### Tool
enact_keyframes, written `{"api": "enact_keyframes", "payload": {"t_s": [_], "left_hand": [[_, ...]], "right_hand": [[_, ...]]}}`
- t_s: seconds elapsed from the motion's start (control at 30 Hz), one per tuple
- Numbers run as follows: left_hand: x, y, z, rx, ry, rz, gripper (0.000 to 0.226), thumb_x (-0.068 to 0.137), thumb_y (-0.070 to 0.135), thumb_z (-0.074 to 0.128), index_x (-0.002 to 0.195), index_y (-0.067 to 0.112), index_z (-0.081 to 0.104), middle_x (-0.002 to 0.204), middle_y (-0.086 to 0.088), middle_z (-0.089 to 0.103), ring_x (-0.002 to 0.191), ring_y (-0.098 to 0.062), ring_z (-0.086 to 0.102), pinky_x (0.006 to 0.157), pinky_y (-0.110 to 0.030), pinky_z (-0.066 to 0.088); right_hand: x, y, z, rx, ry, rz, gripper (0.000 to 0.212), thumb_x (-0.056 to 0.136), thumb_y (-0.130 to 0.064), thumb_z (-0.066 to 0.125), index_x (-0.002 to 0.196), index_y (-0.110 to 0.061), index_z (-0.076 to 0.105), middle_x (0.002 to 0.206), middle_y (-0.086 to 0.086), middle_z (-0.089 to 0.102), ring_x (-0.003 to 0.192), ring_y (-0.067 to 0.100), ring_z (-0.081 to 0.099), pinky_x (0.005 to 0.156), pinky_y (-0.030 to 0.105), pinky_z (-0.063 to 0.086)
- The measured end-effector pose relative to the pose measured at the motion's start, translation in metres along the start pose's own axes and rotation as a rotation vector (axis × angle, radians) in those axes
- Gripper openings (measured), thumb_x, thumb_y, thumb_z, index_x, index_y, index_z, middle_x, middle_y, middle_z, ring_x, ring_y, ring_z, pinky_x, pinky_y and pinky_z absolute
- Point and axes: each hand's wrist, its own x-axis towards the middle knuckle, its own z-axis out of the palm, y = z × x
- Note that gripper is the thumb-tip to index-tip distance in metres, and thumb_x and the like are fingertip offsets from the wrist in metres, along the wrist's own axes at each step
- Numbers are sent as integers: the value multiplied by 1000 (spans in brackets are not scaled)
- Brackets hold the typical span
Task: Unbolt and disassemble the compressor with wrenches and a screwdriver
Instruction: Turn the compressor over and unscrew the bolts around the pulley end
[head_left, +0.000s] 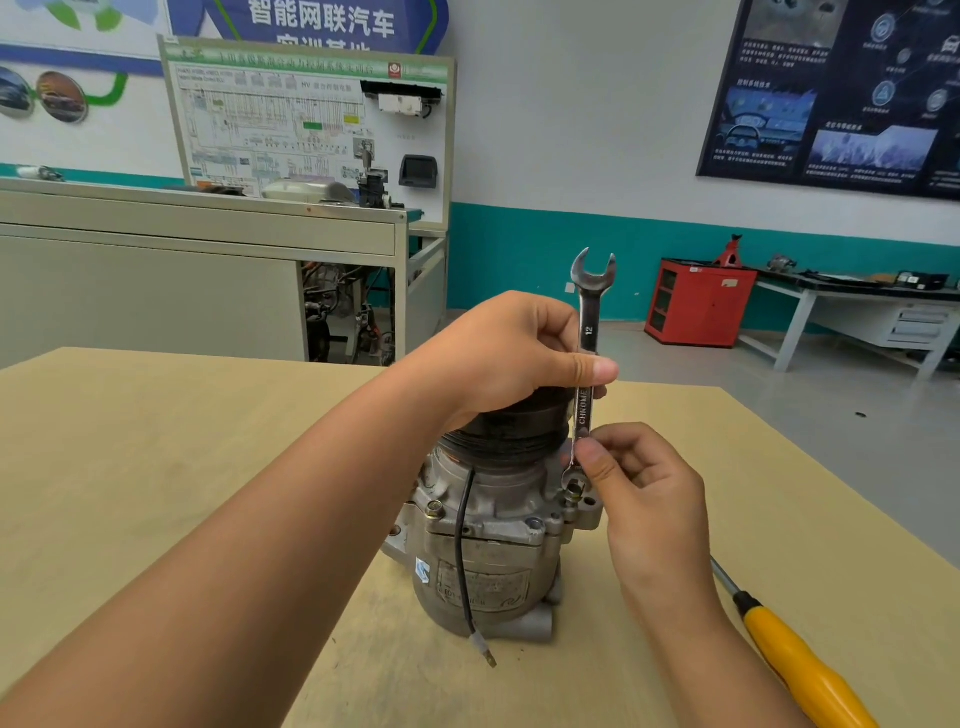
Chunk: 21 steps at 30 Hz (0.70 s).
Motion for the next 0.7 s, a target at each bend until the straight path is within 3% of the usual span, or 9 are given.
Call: {"api": "enact_keyframes", "payload": {"t_s": [0.07, 0.13, 0.27, 0.4, 0.6, 0.7], "left_hand": [[-1, 1, -2, -10, -73, 15, 4, 86, 18, 66, 86, 15, 69, 84, 4, 75, 90, -7, 68, 85, -17, 44], [-1, 0, -5, -18, -130, 38, 12, 90, 15, 62, 92, 24, 68, 87, 9, 75, 96, 0, 66, 91, -16, 41], [-2, -2, -10, -53, -211, 66, 23, 92, 8, 56, 107, 24, 64, 95, 9, 74, 104, 2, 63, 98, -17, 42], [0, -4, -11, -41, -209, 82, 22, 92, 8, 56, 101, 26, 65, 89, 9, 74, 98, 1, 64, 92, -10, 44], [1, -4, -11, -64, -184, 93, 15, 86, 9, 63, 81, 23, 66, 83, 6, 75, 90, -5, 69, 93, -21, 47], [1, -4, -11, -53, -158, 88, 15, 84, 12, 66, 78, 25, 68, 82, 6, 75, 88, -5, 69, 97, -29, 44]], "right_hand": [[0, 0, 2, 62, -17, 15, 15, 85, -8, 61, 76, -19, 63, 69, -3, 69, 68, 8, 62, 68, 21, 50], [0, 0, 4, 138, -38, 31, 7, 83, -11, 60, 78, -16, 62, 65, -3, 68, 62, 3, 59, 63, 15, 48], [0, 2, 5, 194, -42, 33, 9, 86, -10, 57, 78, -13, 61, 62, -4, 66, 60, 3, 56, 62, 14, 47], [0, 2, 5, 216, -37, 45, 12, 87, -6, 55, 78, -12, 61, 62, -4, 66, 59, 2, 56, 61, 12, 46], [1, 0, 4, 200, -43, 61, 12, 77, -25, 56, 78, -16, 64, 64, -6, 68, 64, -2, 59, 64, 9, 45], [0, 1, 0, 38, -29, 23, 7, 79, -27, 61, 75, -30, 67, 74, -9, 68, 73, 3, 59, 71, 17, 47]]}}
